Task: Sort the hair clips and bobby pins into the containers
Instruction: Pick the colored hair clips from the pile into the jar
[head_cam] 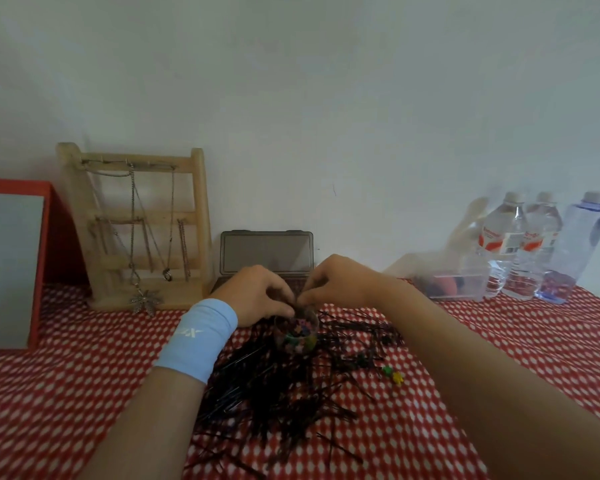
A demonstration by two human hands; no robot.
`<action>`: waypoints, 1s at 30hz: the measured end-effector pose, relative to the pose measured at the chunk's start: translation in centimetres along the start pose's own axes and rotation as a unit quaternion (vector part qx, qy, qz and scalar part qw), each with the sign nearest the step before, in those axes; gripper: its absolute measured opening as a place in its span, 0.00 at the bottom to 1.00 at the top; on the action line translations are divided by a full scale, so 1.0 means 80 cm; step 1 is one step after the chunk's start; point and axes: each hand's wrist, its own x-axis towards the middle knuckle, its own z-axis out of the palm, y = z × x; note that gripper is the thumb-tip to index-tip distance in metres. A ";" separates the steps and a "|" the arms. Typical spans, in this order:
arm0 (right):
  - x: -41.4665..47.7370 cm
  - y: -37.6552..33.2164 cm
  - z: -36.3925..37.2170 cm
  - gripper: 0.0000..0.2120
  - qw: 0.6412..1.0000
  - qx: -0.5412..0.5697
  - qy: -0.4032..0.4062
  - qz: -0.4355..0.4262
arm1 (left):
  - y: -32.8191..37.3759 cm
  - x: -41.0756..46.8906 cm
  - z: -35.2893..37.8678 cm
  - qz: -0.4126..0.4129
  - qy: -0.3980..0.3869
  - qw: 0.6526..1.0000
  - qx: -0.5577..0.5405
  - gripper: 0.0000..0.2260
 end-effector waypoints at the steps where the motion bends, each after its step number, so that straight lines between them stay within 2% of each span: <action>1: -0.001 0.000 -0.001 0.07 1.000 -0.004 -0.011 -0.009 | 0.000 0.000 0.001 0.000 -0.004 1.000 0.001 0.07; 6: -0.007 0.005 0.003 0.18 0.999 -0.016 -0.047 -0.014 | 0.001 0.000 0.006 -0.009 -0.019 1.000 -0.005 0.13; 11: -0.009 0.008 0.006 0.13 1.000 0.011 -0.016 -0.018 | 0.003 0.000 0.010 0.008 0.000 1.000 -0.005 0.06; 14: -0.006 0.002 0.009 0.14 0.998 0.064 0.023 -0.014 | 0.003 0.003 0.012 -0.001 0.064 0.997 -0.034 0.03; 18: 0.004 -0.005 0.011 0.09 0.989 0.114 0.095 -0.020 | 0.001 0.006 0.011 -0.041 0.131 0.989 -0.062 0.14; 21: 0.017 -0.002 0.014 0.09 0.990 0.063 0.124 -0.015 | -0.009 0.010 0.011 -0.083 0.149 0.983 -0.061 0.25; 22: 0.021 0.000 0.014 0.12 0.991 0.051 0.126 -0.008 | -0.014 0.011 0.011 -0.088 0.148 0.983 -0.059 0.25; 25: 0.024 0.011 0.010 0.18 0.993 0.032 0.110 0.006 | -0.019 0.010 0.008 -0.071 0.128 0.988 -0.046 0.13; 30: -0.002 0.027 -0.013 0.09 0.991 -0.025 0.128 0.016 | 0.007 0.008 0.015 -0.018 0.113 0.992 -0.050 0.08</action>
